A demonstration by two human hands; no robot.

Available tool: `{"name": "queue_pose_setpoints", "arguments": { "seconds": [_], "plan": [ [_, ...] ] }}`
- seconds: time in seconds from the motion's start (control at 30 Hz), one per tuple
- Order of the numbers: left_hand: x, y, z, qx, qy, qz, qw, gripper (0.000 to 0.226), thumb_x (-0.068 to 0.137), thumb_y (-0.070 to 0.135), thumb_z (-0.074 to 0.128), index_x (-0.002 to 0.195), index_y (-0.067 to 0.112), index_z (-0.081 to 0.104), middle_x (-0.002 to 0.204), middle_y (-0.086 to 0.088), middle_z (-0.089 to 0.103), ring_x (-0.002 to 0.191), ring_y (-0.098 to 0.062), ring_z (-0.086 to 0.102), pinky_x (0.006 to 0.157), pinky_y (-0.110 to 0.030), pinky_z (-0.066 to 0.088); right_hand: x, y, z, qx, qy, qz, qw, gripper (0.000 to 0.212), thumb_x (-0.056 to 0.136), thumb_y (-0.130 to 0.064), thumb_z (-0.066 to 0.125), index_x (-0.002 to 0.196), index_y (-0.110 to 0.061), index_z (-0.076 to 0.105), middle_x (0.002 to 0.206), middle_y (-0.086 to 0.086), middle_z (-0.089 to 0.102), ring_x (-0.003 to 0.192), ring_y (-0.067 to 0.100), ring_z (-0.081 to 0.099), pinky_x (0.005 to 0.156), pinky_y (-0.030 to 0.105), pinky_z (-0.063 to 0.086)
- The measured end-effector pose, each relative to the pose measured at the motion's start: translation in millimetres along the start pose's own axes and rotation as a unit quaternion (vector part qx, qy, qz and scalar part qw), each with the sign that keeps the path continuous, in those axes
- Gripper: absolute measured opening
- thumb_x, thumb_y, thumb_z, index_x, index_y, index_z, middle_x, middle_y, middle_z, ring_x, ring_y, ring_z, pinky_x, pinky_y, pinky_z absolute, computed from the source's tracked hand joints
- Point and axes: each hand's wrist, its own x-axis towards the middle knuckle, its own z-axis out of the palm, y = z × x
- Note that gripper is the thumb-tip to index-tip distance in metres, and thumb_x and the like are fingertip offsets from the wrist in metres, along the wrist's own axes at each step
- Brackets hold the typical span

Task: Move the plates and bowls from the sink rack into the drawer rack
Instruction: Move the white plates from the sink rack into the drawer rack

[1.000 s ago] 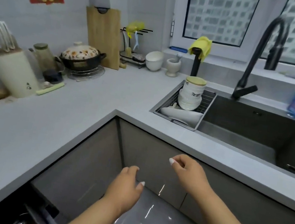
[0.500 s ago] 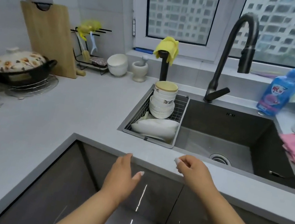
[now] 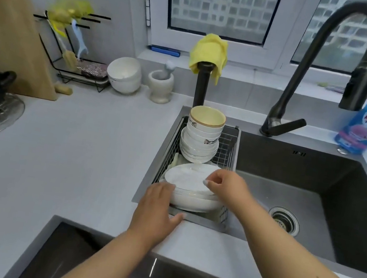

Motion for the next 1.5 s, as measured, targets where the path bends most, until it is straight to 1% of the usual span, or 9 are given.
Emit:
{"name": "queue_pose_setpoints", "arguments": {
  "seconds": [0.17, 0.33, 0.53, 0.63, 0.73, 0.97, 1.17, 1.3, 1.5],
  "plan": [
    [28.6, -13.2, 0.5, 0.019, -0.067, 0.003, 0.998, 0.053, 0.078, 0.053, 0.066, 0.122, 0.026, 0.054, 0.122, 0.008, 0.054, 0.122, -0.013, 0.042, 0.100, -0.027, 0.036, 31.7, -8.8, 8.9, -0.117, -0.094, -0.008, 0.989, 0.018, 0.079, -0.037, 0.072, 0.092, -0.025, 0.073, 0.096, -0.008, 0.071, 0.089, 0.011, 0.060, 0.084, 0.025, 0.046],
    [41.5, -18.9, -0.9, 0.067, -0.113, 0.034, 0.991, 0.045, 0.079, 0.056, 0.062, 0.114, 0.028, 0.058, 0.115, 0.011, 0.057, 0.116, -0.013, 0.044, 0.093, -0.033, 0.039, 47.1, -13.6, 17.8, -0.166, -0.159, -0.015, 0.973, 0.014, 0.079, -0.024, 0.069, 0.092, -0.022, 0.075, 0.086, -0.007, 0.070, 0.080, 0.010, 0.057, 0.073, 0.021, 0.042],
    [42.9, -25.4, 3.8, 0.036, -0.120, 0.050, 0.991, 0.045, 0.079, 0.055, 0.062, 0.113, 0.026, 0.059, 0.114, 0.011, 0.059, 0.113, -0.011, 0.047, 0.094, -0.030, 0.038, 53.2, -18.5, 29.1, -0.213, -0.194, -0.073, 0.955, 0.013, 0.082, -0.020, 0.066, 0.093, -0.019, 0.074, 0.098, -0.001, 0.073, 0.080, 0.011, 0.053, 0.072, 0.023, 0.042],
    [44.0, -28.3, 5.7, 0.020, -0.120, 0.053, 0.991, 0.044, 0.078, 0.055, 0.064, 0.108, 0.024, 0.060, 0.110, 0.010, 0.060, 0.110, -0.013, 0.049, 0.090, -0.032, 0.042, 52.9, -21.6, 28.3, -0.253, -0.183, -0.111, 0.943, 0.012, 0.082, -0.015, 0.062, 0.078, -0.023, 0.070, 0.077, -0.004, 0.067, 0.076, 0.016, 0.049, 0.060, 0.023, 0.035],
    [44.2, -27.9, 4.8, 0.024, -0.121, 0.059, 0.991, 0.043, 0.078, 0.055, 0.064, 0.106, 0.022, 0.060, 0.109, 0.009, 0.061, 0.109, -0.013, 0.049, 0.089, -0.033, 0.043, 50.9, -22.9, 25.8, -0.332, -0.146, -0.142, 0.921, 0.032, 0.081, -0.010, 0.052, 0.053, -0.019, 0.039, 0.054, -0.002, 0.036, 0.069, 0.024, 0.040, 0.049, 0.025, 0.020],
    [44.3, -26.9, 3.1, 0.039, -0.137, 0.053, 0.988, 0.042, 0.078, 0.057, 0.063, 0.099, 0.020, 0.058, 0.108, 0.008, 0.060, 0.110, -0.015, 0.048, 0.088, -0.035, 0.043, 49.7, -21.2, 16.3, -0.380, -0.070, -0.216, 0.897, 0.041, 0.084, -0.011, 0.050, 0.055, -0.022, 0.023, 0.068, 0.000, 0.041, 0.073, 0.027, 0.041, 0.076, 0.035, 0.033],
    [48.2, -23.2, -2.0, 0.064, -0.157, 0.052, 0.984, 0.042, 0.081, 0.056, 0.062, 0.106, 0.022, 0.059, 0.114, 0.009, 0.060, 0.115, -0.012, 0.047, 0.087, -0.031, 0.044, 50.4, -22.9, 5.4, -0.327, -0.052, -0.213, 0.919, 0.025, 0.089, -0.018, 0.052, 0.067, -0.023, 0.042, 0.084, 0.001, 0.052, 0.091, 0.026, 0.056, 0.082, 0.035, 0.034],
    [50.6, -21.6, -5.8, 0.070, -0.176, 0.055, 0.980, 0.042, 0.081, 0.055, 0.062, 0.113, 0.028, 0.058, 0.118, 0.012, 0.057, 0.117, -0.009, 0.046, 0.080, -0.024, 0.038, 46.5, -24.9, -4.1, -0.293, -0.037, -0.228, 0.928, 0.015, 0.089, -0.022, 0.054, 0.074, -0.019, 0.054, 0.083, 0.000, 0.056, 0.088, 0.026, 0.057, 0.085, 0.036, 0.040],
    [59.1, -17.2, -15.5, 0.091, -0.216, 0.071, 0.970, 0.031, 0.080, 0.055, 0.063, 0.095, 0.028, 0.058, 0.105, 0.011, 0.061, 0.101, -0.012, 0.055, 0.064, -0.026, 0.033, 36.4, -31.1, -23.9, -0.263, -0.004, -0.256, 0.930, 0.015, 0.088, -0.022, 0.058, 0.075, -0.014, 0.060, 0.077, -0.003, 0.049, 0.082, 0.025, 0.054, 0.077, 0.031, 0.037]
  ]
}}
